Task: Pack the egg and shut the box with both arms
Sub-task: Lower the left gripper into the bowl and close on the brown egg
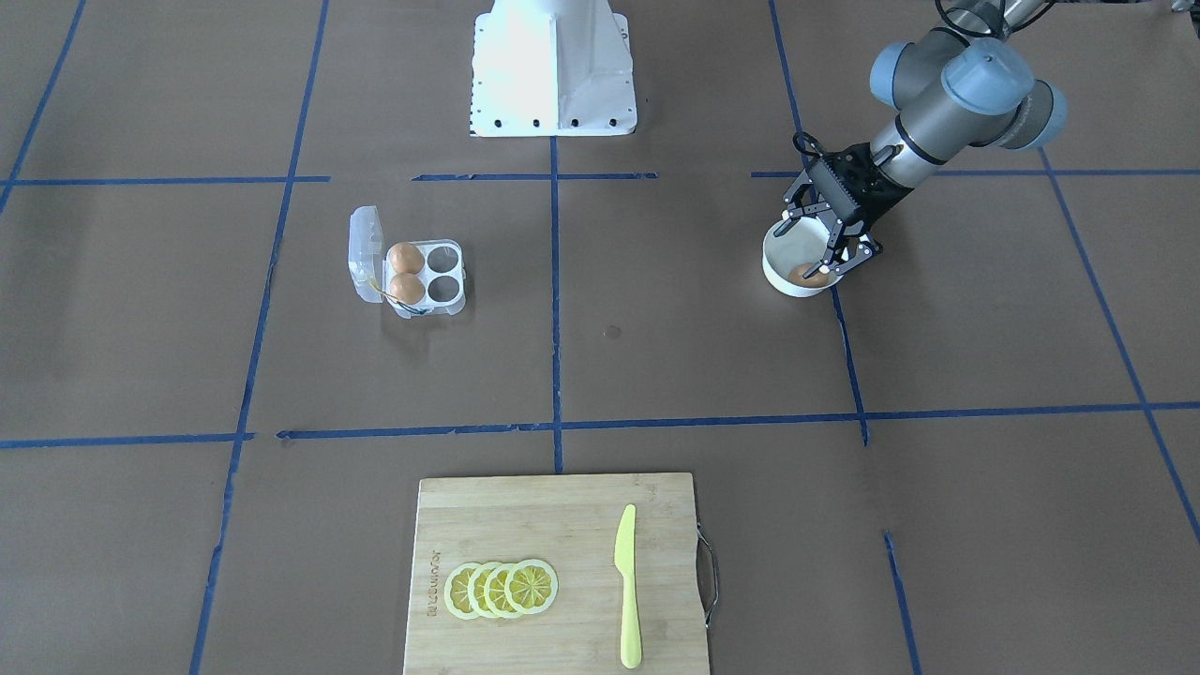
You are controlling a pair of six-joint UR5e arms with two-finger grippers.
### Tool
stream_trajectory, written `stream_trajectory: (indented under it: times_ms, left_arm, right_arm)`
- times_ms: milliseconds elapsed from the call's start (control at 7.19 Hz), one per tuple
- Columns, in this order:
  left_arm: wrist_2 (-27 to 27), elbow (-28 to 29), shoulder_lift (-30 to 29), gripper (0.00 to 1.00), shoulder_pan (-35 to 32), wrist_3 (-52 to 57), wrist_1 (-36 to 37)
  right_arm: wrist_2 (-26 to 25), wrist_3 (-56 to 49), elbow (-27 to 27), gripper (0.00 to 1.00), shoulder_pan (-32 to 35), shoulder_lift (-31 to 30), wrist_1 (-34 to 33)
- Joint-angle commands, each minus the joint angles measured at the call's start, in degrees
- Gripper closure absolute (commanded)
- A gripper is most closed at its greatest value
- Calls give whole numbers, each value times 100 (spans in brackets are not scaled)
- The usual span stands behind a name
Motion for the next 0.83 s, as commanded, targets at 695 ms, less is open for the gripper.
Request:
stream_trajectory:
  times_ms: [695]
  left_arm:
    - [8,76,171,28,12,313,-24]
  right_arm:
    - [0,0,0,0,0,0,0]
